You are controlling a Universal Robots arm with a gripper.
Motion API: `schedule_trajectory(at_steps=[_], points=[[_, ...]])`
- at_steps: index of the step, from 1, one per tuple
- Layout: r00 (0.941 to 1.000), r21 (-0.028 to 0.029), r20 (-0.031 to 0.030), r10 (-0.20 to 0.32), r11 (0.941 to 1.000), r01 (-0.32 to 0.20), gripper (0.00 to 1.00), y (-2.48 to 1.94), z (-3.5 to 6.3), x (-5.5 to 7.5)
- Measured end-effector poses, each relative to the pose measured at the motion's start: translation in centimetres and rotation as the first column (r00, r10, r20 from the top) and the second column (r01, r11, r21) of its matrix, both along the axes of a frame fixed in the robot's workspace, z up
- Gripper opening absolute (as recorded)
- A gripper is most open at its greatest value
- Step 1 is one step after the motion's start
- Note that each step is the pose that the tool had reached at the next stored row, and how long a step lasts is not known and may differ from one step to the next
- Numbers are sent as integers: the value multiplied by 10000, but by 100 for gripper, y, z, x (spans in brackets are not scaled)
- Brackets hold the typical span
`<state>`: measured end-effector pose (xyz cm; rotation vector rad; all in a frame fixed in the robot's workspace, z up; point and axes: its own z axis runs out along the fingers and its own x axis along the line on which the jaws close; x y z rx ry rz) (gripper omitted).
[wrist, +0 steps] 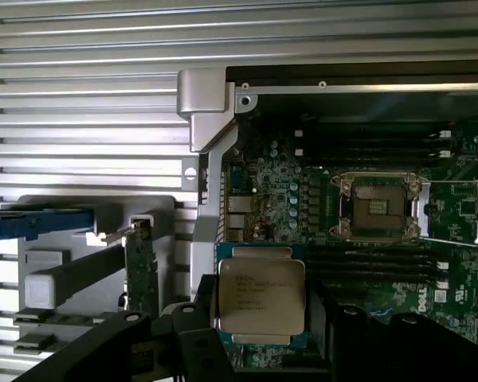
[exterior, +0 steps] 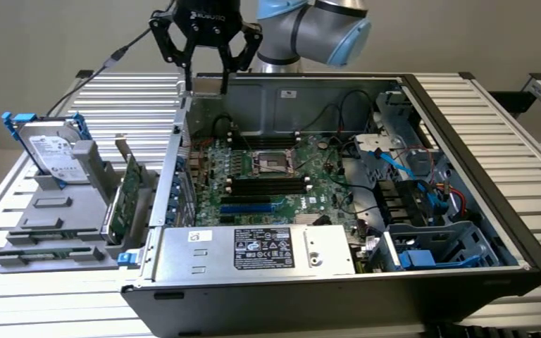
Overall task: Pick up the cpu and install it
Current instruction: 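Pick up the cpu and move it towards the insertion slot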
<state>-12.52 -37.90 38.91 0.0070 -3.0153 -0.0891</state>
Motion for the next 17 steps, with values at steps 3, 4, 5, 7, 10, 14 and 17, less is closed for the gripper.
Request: schedule_trajectory(at_steps=[3,4,5,7,10,14,17], points=[[10000,4,48,0,10000,0,55,1,-3,129],[10000,3,70,0,10000,0,55,2,-4,171],[10000,3,96,0,10000,0,55,4,-8,207],[9999,3,150,0,10000,0,55,11,-20,270],[9998,3,190,1,10000,-1,55,25,-46,360],[9998,3,201,8,10000,-8,55,39,-77,490],[9997,4,232,9,10000,-9,55,55,-105,578]])
